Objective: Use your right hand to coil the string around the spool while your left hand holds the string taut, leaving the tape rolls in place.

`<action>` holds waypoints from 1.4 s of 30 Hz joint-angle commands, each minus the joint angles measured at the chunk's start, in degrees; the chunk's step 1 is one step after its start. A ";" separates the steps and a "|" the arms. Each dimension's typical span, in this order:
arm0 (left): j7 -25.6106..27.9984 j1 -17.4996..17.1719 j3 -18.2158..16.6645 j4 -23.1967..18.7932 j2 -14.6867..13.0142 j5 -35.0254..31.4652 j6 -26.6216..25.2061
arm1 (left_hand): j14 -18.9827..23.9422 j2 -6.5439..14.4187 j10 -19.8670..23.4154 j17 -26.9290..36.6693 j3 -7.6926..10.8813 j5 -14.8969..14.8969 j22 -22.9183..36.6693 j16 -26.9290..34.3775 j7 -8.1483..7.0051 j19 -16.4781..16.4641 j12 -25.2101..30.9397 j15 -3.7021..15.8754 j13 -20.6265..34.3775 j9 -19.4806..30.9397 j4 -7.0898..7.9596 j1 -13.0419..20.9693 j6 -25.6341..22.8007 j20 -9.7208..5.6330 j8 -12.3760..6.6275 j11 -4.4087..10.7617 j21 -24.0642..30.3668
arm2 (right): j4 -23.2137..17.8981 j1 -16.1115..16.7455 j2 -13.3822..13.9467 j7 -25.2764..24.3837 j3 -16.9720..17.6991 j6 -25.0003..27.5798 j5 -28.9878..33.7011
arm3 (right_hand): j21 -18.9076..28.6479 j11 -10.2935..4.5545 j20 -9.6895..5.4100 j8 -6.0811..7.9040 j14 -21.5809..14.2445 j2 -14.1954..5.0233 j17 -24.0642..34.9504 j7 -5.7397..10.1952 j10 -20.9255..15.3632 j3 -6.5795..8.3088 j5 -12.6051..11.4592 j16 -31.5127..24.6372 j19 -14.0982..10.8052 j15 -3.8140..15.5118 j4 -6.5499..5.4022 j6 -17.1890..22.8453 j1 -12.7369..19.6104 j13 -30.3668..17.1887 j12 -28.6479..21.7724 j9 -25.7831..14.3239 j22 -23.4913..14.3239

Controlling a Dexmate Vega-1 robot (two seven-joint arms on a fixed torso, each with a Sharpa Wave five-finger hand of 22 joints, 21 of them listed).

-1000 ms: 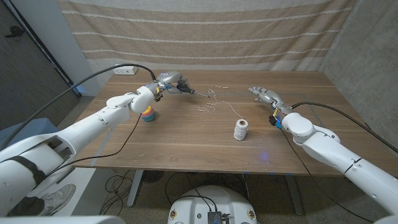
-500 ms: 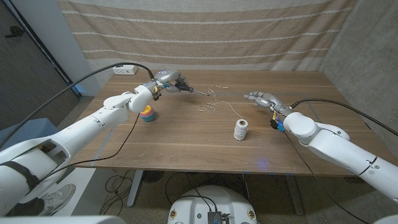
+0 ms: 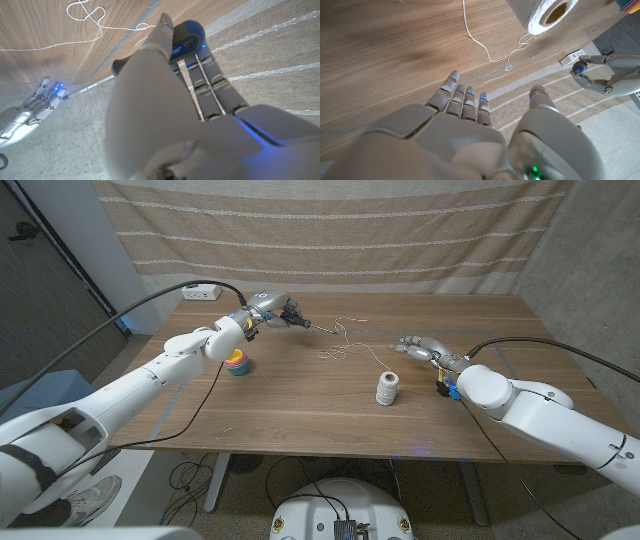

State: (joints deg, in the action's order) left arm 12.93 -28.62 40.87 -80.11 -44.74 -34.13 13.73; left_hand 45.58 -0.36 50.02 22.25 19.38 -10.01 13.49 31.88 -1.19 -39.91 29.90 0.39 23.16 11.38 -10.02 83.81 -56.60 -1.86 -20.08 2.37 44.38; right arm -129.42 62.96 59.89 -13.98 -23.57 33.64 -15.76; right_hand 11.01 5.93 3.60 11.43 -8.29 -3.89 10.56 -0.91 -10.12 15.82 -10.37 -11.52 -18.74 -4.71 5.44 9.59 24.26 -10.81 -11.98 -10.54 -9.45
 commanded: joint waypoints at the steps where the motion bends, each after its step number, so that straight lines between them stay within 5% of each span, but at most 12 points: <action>1: -0.14 -0.86 -0.64 -1.62 -0.29 -0.64 -0.06 | 5.94 7.09 0.17 10.09 0.70 -0.19 4.26 0.35 5.66 -1.82 -0.08 7.96 9.09 0.21 0.51 6.60 -6.62 -7.23 0.33 -0.05 5.58 | -7.43 1.11 3.87 -0.14 -1.17 7.33 1.75 | 0.04 -0.06 0.33 -0.04 -0.35 0.32 0.10 -0.05 0.07 -0.44 0.16 -0.19 -0.43 -0.03 -0.02 -0.08 -0.63 -0.14 0.28 -0.22 -0.32; 16: -0.55 -0.83 -0.65 -1.50 0.32 -0.99 0.07 | 6.12 6.97 0.13 10.50 0.84 -0.19 3.65 0.05 5.67 -1.35 -0.37 7.91 9.85 0.30 0.56 6.54 -6.74 -7.27 0.87 -0.01 6.82 | -11.62 -1.29 5.58 1.80 -4.37 13.61 3.05 | 0.17 0.24 0.27 -0.31 -0.87 1.41 0.02 -0.53 -1.96 -1.23 -0.08 -0.13 -0.94 0.28 0.34 -0.76 -1.00 -0.28 -0.32 -0.30 -0.31; 28: -0.12 1.00 0.32 1.50 1.58 -1.22 1.61 | 6.22 6.92 0.26 10.77 1.01 -0.20 3.09 -0.22 5.63 -1.04 -0.61 8.09 10.36 0.37 0.59 6.48 -7.01 -7.38 1.20 0.07 7.73 | -14.74 -8.99 4.77 6.75 -12.06 21.38 7.43 | 1.28 -0.07 2.28 -0.47 -3.36 2.87 -0.03 0.13 -1.93 -1.99 -0.53 -0.57 -4.78 0.74 1.22 -1.56 -0.63 -0.49 0.00 -0.38 -0.39; 35: 0.09 1.54 0.66 2.59 1.79 -1.05 2.28 | 6.30 6.91 0.37 10.92 1.10 -0.21 2.74 -0.37 5.74 -0.84 -0.81 8.02 10.51 0.41 0.64 6.38 -7.00 -7.42 1.45 0.04 8.24 | -16.59 -17.75 3.57 11.44 -22.50 29.17 15.32 | 1.42 -1.39 2.80 0.10 -3.79 2.52 -0.03 4.08 -2.37 -1.50 -1.10 -0.34 -6.75 1.14 2.31 -0.18 1.35 -0.59 0.01 -0.39 -0.44; 39: 0.23 1.51 0.65 2.61 1.63 -1.02 2.23 | 6.33 6.88 0.45 10.99 1.14 -0.21 2.58 -0.43 5.68 -0.81 -0.90 8.08 10.57 0.42 0.63 6.36 -7.06 -7.42 1.53 0.16 8.48 | -17.68 -24.62 2.51 14.80 -30.90 35.56 21.27 | 2.90 -2.05 2.77 0.31 -7.95 3.47 -0.03 6.84 -4.70 -1.68 -1.33 -1.28 -13.32 3.09 3.29 1.38 3.53 -0.67 -0.48 -0.40 -0.48; 42: 0.26 1.43 0.60 2.60 1.54 -0.91 2.11 | 6.47 6.77 0.55 11.03 1.18 -0.22 2.38 -0.51 5.56 -0.75 -0.99 8.04 10.66 0.44 0.60 6.32 -7.17 -7.53 1.62 0.17 8.77 | -17.81 -27.29 2.11 16.16 -33.89 37.20 22.86 | 2.88 -2.57 2.47 0.67 -9.32 3.93 0.00 8.02 -6.16 -1.97 -1.41 -1.54 -14.37 3.56 3.32 2.69 3.89 -0.71 -0.85 -0.42 -0.48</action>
State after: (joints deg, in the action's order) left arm 12.83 -27.56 41.26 -78.33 -43.25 -35.26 15.51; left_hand 45.88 -0.35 49.79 22.53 19.51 -10.01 13.49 30.95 -1.40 -39.29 29.15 0.46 25.29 11.71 -10.14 83.79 -57.24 -2.47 -18.56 2.39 44.85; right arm -145.19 47.35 63.63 -3.86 -43.59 60.70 -2.23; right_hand 13.57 3.75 6.22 11.56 -16.22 -0.30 10.39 6.14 -15.01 13.99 -11.26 -12.55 -31.90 -1.51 8.40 11.31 27.34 -11.35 -12.29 -10.81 -9.75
